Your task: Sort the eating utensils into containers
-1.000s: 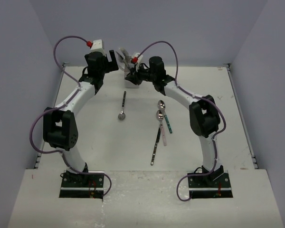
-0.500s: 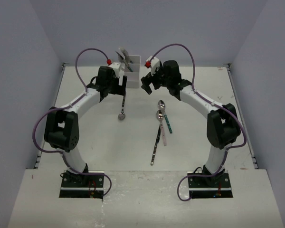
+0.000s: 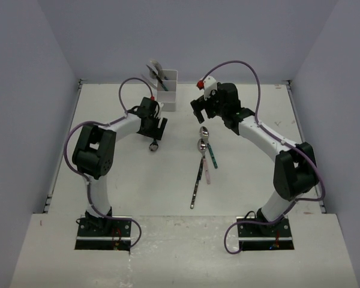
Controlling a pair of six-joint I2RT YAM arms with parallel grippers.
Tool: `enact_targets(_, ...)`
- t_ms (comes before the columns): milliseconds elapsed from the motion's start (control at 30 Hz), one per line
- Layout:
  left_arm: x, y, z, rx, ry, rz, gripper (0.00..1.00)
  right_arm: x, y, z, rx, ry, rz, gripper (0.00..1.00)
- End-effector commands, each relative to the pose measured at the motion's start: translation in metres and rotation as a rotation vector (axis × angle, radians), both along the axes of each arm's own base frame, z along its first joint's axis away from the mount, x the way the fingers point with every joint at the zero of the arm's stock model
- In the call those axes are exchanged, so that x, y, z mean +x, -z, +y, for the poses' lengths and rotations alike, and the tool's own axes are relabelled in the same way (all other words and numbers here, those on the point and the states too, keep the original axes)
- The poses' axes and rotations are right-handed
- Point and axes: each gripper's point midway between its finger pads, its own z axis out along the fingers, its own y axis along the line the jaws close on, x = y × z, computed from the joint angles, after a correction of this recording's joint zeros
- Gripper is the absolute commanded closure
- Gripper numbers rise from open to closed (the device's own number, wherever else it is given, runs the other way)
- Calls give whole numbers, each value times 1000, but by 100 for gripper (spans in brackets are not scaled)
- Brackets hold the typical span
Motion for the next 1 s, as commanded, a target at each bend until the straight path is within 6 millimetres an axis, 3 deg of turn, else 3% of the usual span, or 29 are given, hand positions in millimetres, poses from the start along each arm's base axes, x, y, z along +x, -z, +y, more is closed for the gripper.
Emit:
enact_targets(0,3,2,-3,26,19,8,21,-1,-22,-20,3,73,-55,1)
enact_targets(233,19,11,-7,52,67,-37,51,-7,-13,-31,-31,97,-47,1)
enact_targets(300,24,14,-6,66,63,-43,80,-9,-16,-36,-39,104,-60,1)
enact_targets(333,25,13,-6,73,76,-48,80,-9,-15,-37,-44,103,-59,1)
enact_targets(367,26,11,-5,81,96,-56,94,-9,-16,-39,-46,107,-63,1)
enact_targets(400,27,9,-4,89,111,-66,100,-10,-17,-41,-50,108,-67,1)
enact_targets(533,22,-12,3,126,178,-129,100,-13,-11,-50,-71,125,-64,1)
enact_targets(567,21,-30,4,127,194,-167,100,-14,-11,-53,-76,136,-66,1)
enact_targets(600,15,-32,9,161,247,-172,100,-15,-9,-56,-84,137,-64,1)
enact_targets(733,17,-97,18,259,392,-314,100,-19,-8,-64,-106,138,-77,1)
enact_targets(900,47,-178,17,437,606,-504,100,-21,-12,-72,-127,150,-102,1)
enact_targets(967,58,-187,20,538,684,-516,100,-20,-12,-80,-149,178,-108,1)
